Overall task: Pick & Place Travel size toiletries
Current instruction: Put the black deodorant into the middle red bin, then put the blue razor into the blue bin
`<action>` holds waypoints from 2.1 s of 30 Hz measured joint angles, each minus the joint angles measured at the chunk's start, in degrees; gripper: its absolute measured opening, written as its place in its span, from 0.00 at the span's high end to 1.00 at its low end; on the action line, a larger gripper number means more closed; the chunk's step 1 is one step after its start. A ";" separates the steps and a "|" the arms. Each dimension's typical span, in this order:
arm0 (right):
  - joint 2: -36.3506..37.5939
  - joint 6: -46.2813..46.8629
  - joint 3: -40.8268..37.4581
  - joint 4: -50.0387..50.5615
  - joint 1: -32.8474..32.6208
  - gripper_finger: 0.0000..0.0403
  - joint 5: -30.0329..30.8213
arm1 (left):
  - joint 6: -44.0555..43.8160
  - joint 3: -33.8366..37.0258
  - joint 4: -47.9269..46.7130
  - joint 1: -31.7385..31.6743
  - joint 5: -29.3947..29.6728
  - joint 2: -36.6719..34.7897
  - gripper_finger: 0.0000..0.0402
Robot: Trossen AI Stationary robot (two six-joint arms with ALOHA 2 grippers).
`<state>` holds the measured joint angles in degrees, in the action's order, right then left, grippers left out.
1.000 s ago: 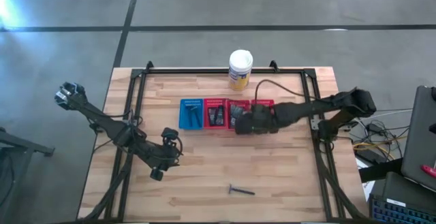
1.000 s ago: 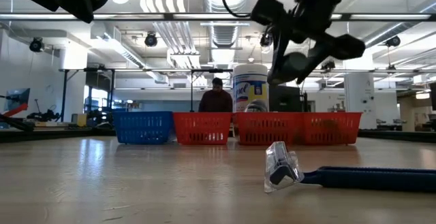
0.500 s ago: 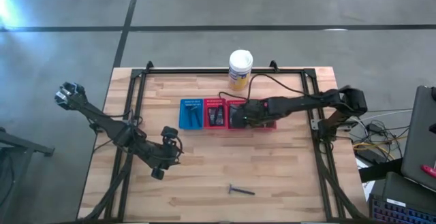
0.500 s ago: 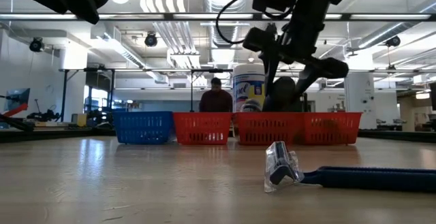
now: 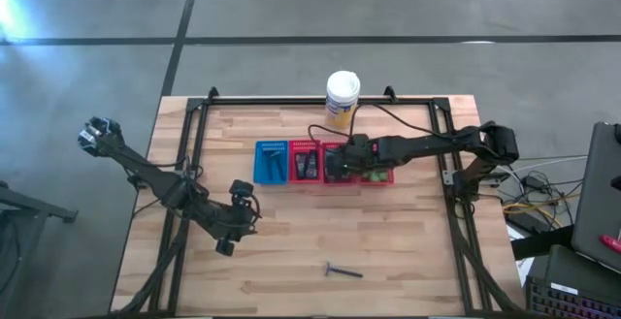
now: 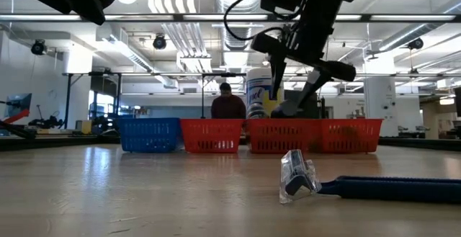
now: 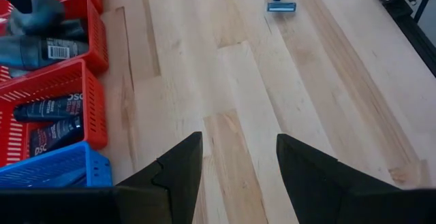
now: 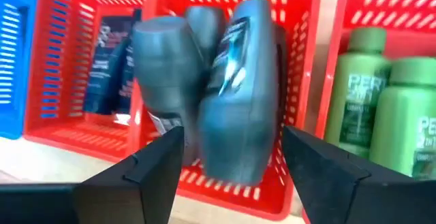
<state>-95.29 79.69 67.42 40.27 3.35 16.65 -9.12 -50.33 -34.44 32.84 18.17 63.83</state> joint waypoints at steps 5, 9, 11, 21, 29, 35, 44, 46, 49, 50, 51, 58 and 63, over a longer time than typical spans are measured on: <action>0.02 -3.96 2.02 -0.03 -0.29 0.32 -0.29 | -0.29 0.00 0.07 0.00 -0.01 0.00 0.52; 0.10 -7.17 4.97 3.44 -1.73 0.24 -0.41 | -0.33 0.00 0.11 0.00 -0.01 0.00 0.52; 0.20 -8.46 6.70 5.63 -2.50 0.20 -0.38 | -0.33 -0.01 0.12 0.00 -0.02 0.00 0.52; 0.24 -16.74 15.15 15.47 -11.16 0.09 -4.99 | -0.36 0.00 0.12 0.00 -0.03 0.00 0.52; -6.16 -20.81 15.75 12.59 -28.74 0.09 -14.21 | -0.08 0.00 0.07 0.00 0.33 0.00 0.52; -16.01 -22.16 19.63 11.83 -38.98 0.09 -15.94 | 1.11 0.00 0.10 -0.04 0.96 0.00 0.52; -25.95 -21.84 25.75 12.28 -41.40 0.09 -16.64 | 1.37 0.00 0.10 -0.02 0.97 0.00 0.52; -26.48 -22.24 26.39 12.20 -40.77 0.09 -16.33 | 1.31 -0.01 0.13 -0.02 0.97 0.00 0.52; -26.68 -23.91 27.07 12.11 -39.67 0.09 -13.31 | 1.20 0.00 0.14 -0.02 0.96 0.00 0.52; -26.57 -24.60 27.10 11.93 -39.25 0.09 -12.04 | 1.14 0.00 0.14 -0.02 0.92 0.00 0.52; -26.49 -25.46 27.10 11.92 -38.65 0.09 -11.02 | 1.11 0.00 0.14 -0.02 0.93 0.00 0.52; -28.14 -35.12 26.68 6.70 -34.59 0.09 -13.96 | 0.07 0.00 0.13 -0.02 0.90 0.00 0.52; -29.20 -37.11 26.68 4.95 -33.42 0.09 -15.19 | -0.51 0.00 0.16 -0.02 0.90 0.00 0.52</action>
<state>-124.49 42.57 94.11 45.22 -30.07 1.46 -9.63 -50.33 -34.28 32.82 19.07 63.83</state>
